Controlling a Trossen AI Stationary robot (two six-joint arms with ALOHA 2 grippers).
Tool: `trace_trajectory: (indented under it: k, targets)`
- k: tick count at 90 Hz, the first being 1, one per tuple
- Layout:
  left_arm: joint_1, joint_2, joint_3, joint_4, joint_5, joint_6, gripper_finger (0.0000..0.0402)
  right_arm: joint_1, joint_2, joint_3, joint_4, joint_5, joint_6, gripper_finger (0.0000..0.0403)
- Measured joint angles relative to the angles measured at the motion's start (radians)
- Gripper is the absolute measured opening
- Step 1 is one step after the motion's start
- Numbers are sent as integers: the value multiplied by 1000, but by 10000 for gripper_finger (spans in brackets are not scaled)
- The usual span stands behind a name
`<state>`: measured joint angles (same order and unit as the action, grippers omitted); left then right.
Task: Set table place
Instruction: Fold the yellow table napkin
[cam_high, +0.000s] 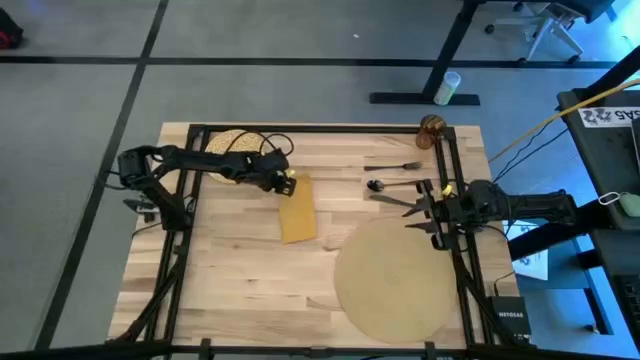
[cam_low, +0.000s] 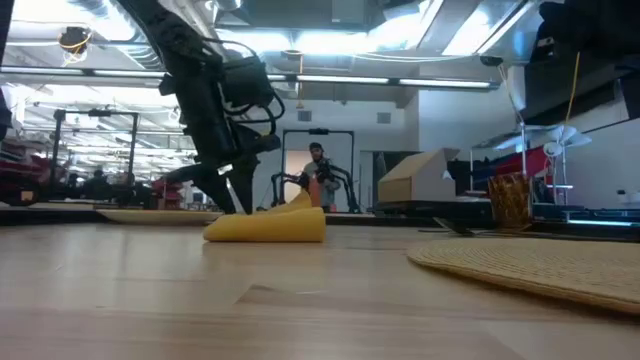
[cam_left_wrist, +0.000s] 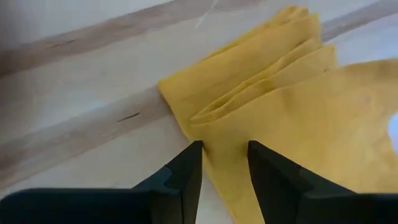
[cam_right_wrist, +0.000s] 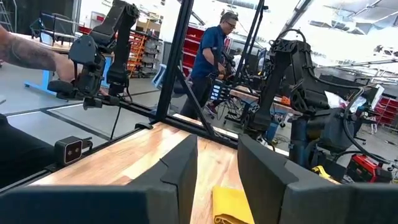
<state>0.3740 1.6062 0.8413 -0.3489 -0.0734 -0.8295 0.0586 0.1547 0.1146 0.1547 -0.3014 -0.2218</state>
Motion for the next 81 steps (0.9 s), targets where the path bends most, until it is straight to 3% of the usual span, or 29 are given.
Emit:
trace_trajectory:
  k: [20, 45, 81]
  targets:
    - [0, 0, 0, 0, 0, 11, 100, 0, 0, 0, 0, 0, 0, 99]
    - [-2, 0, 0, 9, 0, 48, 7, 0, 0, 0, 0, 0, 0, 99]
    - [-42, -1, 54, 55, 0, 60, 0, 0, 0, 0, 0, 1, 0, 99]
